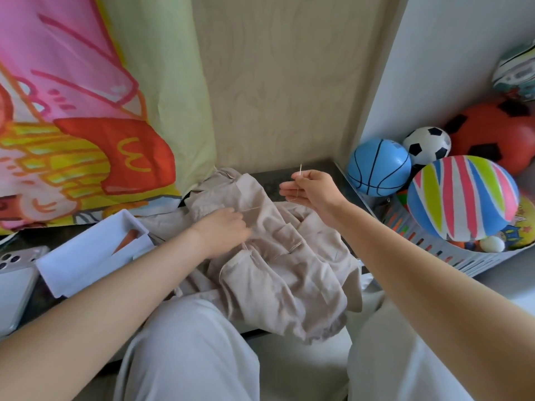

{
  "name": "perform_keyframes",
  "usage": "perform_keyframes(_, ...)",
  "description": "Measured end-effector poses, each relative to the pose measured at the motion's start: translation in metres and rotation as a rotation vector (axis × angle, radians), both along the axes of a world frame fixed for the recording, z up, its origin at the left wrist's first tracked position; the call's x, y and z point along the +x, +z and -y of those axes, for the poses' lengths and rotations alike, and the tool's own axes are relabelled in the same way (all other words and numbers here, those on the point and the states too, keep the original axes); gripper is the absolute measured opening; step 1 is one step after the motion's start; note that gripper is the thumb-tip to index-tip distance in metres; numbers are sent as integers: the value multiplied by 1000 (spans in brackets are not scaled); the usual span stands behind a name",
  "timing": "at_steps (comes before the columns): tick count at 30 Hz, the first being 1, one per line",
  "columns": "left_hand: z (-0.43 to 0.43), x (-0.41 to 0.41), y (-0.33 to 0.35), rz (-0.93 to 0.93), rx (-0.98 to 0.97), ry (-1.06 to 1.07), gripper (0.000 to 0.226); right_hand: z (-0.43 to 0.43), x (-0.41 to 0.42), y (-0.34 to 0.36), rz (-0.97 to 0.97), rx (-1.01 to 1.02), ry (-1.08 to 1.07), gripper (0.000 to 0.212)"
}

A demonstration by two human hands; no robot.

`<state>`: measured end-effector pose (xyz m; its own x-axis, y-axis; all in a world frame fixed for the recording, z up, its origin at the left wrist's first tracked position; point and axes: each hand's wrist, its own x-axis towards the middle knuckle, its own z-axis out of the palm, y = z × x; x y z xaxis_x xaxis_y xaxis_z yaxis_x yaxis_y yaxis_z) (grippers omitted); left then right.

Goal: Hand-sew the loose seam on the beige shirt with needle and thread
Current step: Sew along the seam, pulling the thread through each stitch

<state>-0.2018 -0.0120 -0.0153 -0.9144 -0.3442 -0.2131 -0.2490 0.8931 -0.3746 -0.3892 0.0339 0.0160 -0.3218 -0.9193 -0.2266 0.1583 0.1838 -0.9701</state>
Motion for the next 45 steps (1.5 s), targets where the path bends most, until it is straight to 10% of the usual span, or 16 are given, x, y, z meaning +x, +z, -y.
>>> perform_keyframes(10, -13, 21, 32, -925, 1108, 527, 21, -11, 17, -35, -41, -19, 16, 18)
perform_keyframes(17, -17, 16, 13, -1559, 1470, 661, 15, -18, 33, -27, -8, -143, 65, 17)
perform_keyframes(29, -37, 22, -9, -1606, 1575, 808, 25, -33, 49, -46, -455, -194, 345, 11)
perform_keyframes(45, -44, 27, -4, -1544, 1555, 689, 31, -33, 61, -45, -525, -179, 348, 17)
